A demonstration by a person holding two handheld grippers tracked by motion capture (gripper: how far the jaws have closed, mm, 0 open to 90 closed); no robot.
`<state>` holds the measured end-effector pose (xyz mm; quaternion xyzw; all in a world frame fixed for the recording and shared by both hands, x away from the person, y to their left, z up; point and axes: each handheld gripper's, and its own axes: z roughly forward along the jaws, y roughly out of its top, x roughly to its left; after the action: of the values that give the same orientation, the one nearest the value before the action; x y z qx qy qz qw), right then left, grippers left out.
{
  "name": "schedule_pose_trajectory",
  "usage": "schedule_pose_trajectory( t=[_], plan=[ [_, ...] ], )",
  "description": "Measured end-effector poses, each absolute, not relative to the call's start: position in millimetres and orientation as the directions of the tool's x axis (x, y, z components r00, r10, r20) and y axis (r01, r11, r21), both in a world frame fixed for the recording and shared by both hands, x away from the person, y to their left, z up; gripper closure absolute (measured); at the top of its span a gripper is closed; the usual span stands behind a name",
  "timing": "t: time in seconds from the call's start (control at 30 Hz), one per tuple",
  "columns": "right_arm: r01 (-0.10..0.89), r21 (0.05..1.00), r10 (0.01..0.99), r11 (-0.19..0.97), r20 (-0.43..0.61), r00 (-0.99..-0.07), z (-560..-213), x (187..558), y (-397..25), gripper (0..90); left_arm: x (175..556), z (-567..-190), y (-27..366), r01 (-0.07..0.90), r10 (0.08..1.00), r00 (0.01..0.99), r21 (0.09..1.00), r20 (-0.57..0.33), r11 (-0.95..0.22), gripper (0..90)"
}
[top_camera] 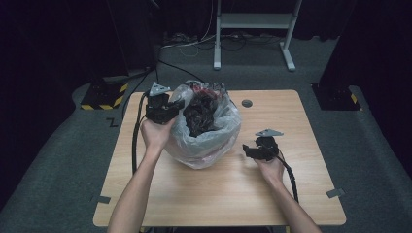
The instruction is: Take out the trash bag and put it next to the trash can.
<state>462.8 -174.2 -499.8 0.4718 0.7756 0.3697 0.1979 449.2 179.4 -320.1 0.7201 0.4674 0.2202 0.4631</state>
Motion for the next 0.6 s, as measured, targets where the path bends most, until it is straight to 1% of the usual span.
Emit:
schedule_pose_trajectory(
  t=[0.07,0.13,0.17,0.3,0.33,0.37,0.53,0.6],
  plan=[
    [0.574,0.775,0.864,0.265,0.073,-0.498,-485.3,459.9,-181.2,30.1,450.3,-321.2,179.0,0.469,0.875,0.47,0.872,-0.116,-0.136,88.8],
    [0.571,0.779,0.861,0.258,0.083,-0.501,-481.5,459.3,-182.9,30.5,450.5,-321.4,178.6,0.468,0.874,0.472,0.873,-0.116,-0.137,88.8],
    [0.556,0.799,0.858,0.228,0.105,-0.503,-468.9,457.0,-187.7,31.3,450.9,-322.2,177.1,0.465,0.87,0.479,0.874,-0.115,-0.141,88.8],
    [0.527,0.829,0.841,0.187,0.142,-0.522,-444.9,454.9,-192.4,31.9,451.3,-324.1,173.7,0.467,0.867,0.486,0.871,-0.109,-0.152,88.8],
    [0.527,0.829,0.841,0.187,0.142,-0.522,-444.9,454.9,-192.4,31.9,451.3,-324.1,173.7,0.467,0.867,0.486,0.871,-0.109,-0.152,88.8],
    [0.52,0.836,0.826,0.175,0.162,-0.539,-430.5,455.0,-192.0,32.0,450.8,-323.9,173.3,0.466,0.867,0.487,0.871,-0.105,-0.156,88.8],
    [0.492,0.852,0.816,0.178,0.152,-0.558,-403.3,452.7,-186.1,30.9,450.2,-324.2,171.8,0.462,0.865,0.492,0.871,-0.096,-0.166,88.8],
    [0.491,0.853,0.808,0.178,0.159,-0.568,-398.9,452.8,-184.6,31.0,450.4,-324.5,171.4,0.462,0.865,0.493,0.871,-0.095,-0.168,88.8]
  ],
)
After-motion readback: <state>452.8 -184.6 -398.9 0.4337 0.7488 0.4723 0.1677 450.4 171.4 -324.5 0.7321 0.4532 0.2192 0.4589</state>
